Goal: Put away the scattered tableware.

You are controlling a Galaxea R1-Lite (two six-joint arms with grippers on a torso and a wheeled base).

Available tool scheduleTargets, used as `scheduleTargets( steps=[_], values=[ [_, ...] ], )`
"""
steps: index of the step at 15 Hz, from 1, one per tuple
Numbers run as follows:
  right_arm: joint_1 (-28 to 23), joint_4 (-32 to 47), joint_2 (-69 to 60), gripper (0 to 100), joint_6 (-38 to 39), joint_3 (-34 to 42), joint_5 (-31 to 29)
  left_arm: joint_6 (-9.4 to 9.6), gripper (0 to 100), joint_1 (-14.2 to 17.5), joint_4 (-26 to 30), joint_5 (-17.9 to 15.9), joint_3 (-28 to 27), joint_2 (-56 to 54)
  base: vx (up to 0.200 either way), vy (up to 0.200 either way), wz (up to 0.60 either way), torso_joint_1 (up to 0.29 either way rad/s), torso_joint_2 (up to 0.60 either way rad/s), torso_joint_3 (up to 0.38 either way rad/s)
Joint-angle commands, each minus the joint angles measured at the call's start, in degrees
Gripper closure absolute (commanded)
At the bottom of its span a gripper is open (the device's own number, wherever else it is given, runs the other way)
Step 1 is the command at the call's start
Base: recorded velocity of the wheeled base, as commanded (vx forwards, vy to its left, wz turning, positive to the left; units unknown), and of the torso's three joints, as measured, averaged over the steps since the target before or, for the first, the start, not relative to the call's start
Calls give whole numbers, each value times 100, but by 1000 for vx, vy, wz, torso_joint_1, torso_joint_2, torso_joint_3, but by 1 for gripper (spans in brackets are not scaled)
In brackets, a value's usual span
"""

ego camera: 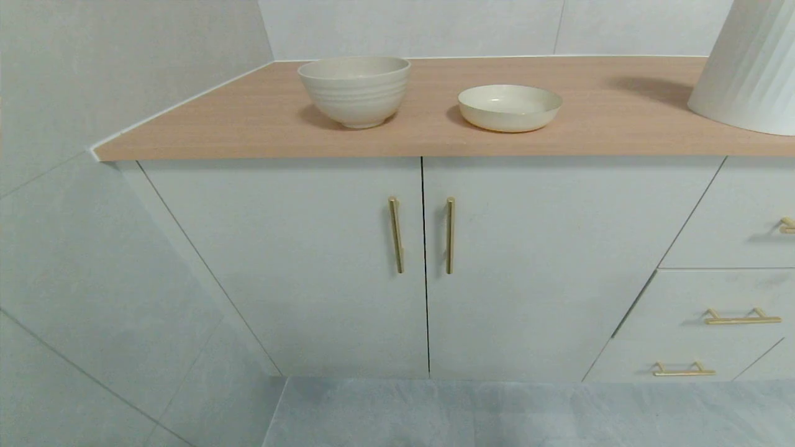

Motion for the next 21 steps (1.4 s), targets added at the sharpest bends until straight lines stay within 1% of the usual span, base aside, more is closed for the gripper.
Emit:
scheduleTargets(
  steps=[1,2,3,4,6,7,8,9,10,11,12,13,15,16,17,18,21],
  values=[
    [9,-188,50,0,148,-483,340,-1,0,1,-1,1,1,2,0,0,0,0,0,0],
    [123,-83,375,0,500,-1011,1140,-1,0,1,-1,1,1,2,0,0,0,0,0,0],
    [167,40,753,0,482,-1195,1606,-1,0,1,-1,1,1,2,0,0,0,0,0,0],
    [185,84,1448,0,464,-1309,2063,-1,0,1,-1,1,1,2,0,0,0,0,0,0],
    [361,58,2924,0,456,-1591,2722,-1,0,1,-1,1,1,2,0,0,0,0,0,0],
    [475,58,3267,0,456,-1696,2889,-1,0,1,-1,1,1,2,0,0,0,0,0,0],
    [844,14,4120,0,456,-1960,3056,-1,0,1,-1,1,1,2,0,0,0,0,0,0],
    [1345,-215,5174,0,438,-2250,3038,-1,0,1,-1,1,1,2,0,0,0,0,0,0],
    [1776,-593,5939,0,438,-2478,2977,-1,0,1,-1,1,1,2,0,0,0,0,0,0],
    [1925,-874,6352,0,447,-2610,2915,-1,0,1,-1,1,1,2,0,0,0,0,0,0],
    [2040,-1682,7275,0,482,-2909,2863,-1,0,1,-1,1,1,2,0,0,0,0,0,0],
    [2057,-2359,7908,0,570,-3164,2819,-1,0,1,-1,1,1,2,0,0,0,0,0,0],
    [2145,-3423,8954,0,886,-3665,2757,-1,0,1,-1,1,1,2,0,0,0,0,0,0],
    [2198,-3598,9156,0,895,-3797,2757,-1,0,1,-1,1,1,2,0,0,0,0,0,0],
    [2365,-3941,9569,0,939,-4148,2740,-1,0,1,-1,1,1,2,0,0,0,0,0,0],
    [2584,-4073,9780,0,1071,-4438,2669,-1,0,1,-1,1,1,2,0,0,0,0,0,0],
    [3208,-4082,10298,0,1203,-5431,2397,-1,0,1,-1,1,1,2,0,0,0,0,0,0]
  ],
)
